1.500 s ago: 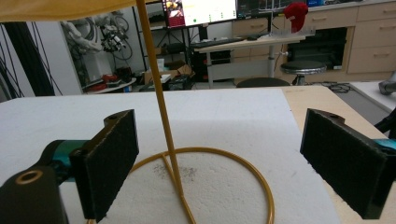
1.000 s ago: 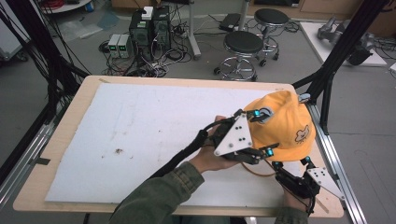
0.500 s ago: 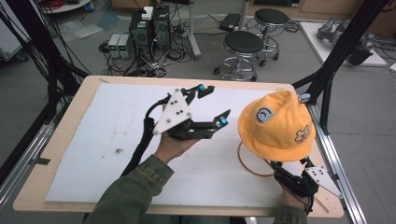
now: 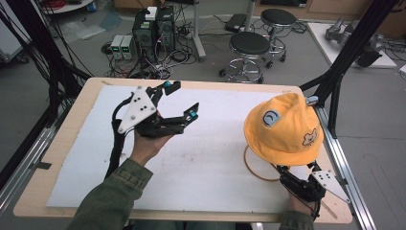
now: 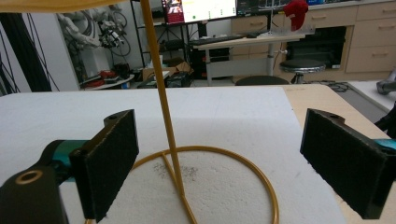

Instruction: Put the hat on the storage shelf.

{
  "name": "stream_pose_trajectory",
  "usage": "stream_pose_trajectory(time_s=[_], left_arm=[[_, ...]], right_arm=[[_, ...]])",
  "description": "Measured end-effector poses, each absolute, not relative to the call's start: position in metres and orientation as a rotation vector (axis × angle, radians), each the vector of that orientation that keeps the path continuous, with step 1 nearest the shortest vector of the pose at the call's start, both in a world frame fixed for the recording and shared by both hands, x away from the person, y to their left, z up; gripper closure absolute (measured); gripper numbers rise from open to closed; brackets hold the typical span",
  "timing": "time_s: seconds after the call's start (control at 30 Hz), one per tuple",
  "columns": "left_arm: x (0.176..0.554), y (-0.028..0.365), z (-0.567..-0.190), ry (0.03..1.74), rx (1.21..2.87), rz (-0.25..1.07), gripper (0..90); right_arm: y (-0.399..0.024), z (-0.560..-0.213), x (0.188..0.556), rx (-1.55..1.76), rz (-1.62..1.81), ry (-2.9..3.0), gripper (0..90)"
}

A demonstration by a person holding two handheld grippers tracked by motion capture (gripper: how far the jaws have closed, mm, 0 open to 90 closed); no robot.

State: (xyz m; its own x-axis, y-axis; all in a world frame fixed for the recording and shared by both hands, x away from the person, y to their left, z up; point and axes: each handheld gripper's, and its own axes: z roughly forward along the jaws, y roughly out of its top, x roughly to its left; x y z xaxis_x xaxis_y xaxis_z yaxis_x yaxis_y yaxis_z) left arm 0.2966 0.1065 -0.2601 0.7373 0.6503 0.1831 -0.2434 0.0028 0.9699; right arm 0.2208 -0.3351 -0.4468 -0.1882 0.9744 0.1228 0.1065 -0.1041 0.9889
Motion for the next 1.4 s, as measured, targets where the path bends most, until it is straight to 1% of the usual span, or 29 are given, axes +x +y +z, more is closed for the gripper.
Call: stream_pose_trajectory(time_s=[0.5,0.7,0.83,1.13,1.4], left_arm=[[0.293,0.162,-0.271,0.483,1.329,0.807,25.1],[0.290,0.185,-0.277,0.556,1.326,0.893,26.8],[0.287,0.203,-0.282,0.625,1.289,0.943,26.8],[0.282,0.232,-0.304,0.747,1.293,1.011,26.8],[0.277,0.248,-0.327,0.831,1.288,1.034,26.8]], right_arm=[[-0.336,-0.447,0.220,1.273,1.389,1.368,10.2],[-0.334,-0.447,0.221,1.269,1.396,1.374,10.2],[-0.334,-0.447,0.221,1.267,1.398,1.379,10.2],[-0.333,-0.447,0.221,1.264,1.392,1.378,10.2],[-0.333,-0.447,0.221,1.263,1.389,1.376,10.2]])
